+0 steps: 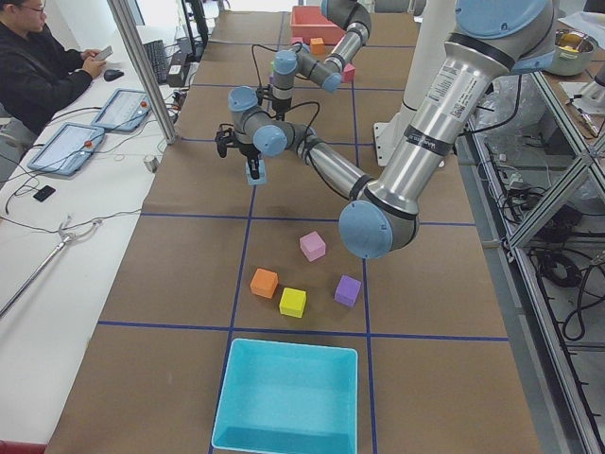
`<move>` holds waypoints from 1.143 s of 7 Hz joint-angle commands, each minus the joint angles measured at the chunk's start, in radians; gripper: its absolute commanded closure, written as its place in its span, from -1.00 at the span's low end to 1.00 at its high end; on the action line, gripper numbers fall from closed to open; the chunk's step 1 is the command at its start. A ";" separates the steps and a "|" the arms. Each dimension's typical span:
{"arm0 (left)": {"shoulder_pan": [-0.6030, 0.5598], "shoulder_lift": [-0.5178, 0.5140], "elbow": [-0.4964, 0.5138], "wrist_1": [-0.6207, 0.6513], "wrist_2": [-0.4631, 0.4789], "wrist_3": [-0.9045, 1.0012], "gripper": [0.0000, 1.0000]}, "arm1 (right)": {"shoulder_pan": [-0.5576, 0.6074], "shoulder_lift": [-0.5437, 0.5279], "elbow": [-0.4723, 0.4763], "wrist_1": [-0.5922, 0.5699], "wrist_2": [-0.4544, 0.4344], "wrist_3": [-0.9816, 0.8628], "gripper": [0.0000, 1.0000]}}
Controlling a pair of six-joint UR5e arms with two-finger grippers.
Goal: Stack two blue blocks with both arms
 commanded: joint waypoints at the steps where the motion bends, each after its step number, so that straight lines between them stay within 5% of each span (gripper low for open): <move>1: 0.002 -0.002 -0.006 0.000 -0.001 -0.020 0.12 | -0.001 0.003 -0.026 0.036 0.029 0.057 -0.05; 3: 0.011 -0.024 -0.006 0.000 -0.001 -0.068 0.12 | -0.001 0.003 -0.035 0.055 0.034 0.082 -0.09; 4: 0.019 -0.039 -0.003 0.000 0.000 -0.090 0.12 | 0.001 0.003 -0.033 0.055 0.034 0.082 -0.90; 8: 0.023 -0.107 -0.010 0.077 0.000 -0.101 0.12 | 0.111 -0.003 0.020 0.044 0.187 0.035 -1.00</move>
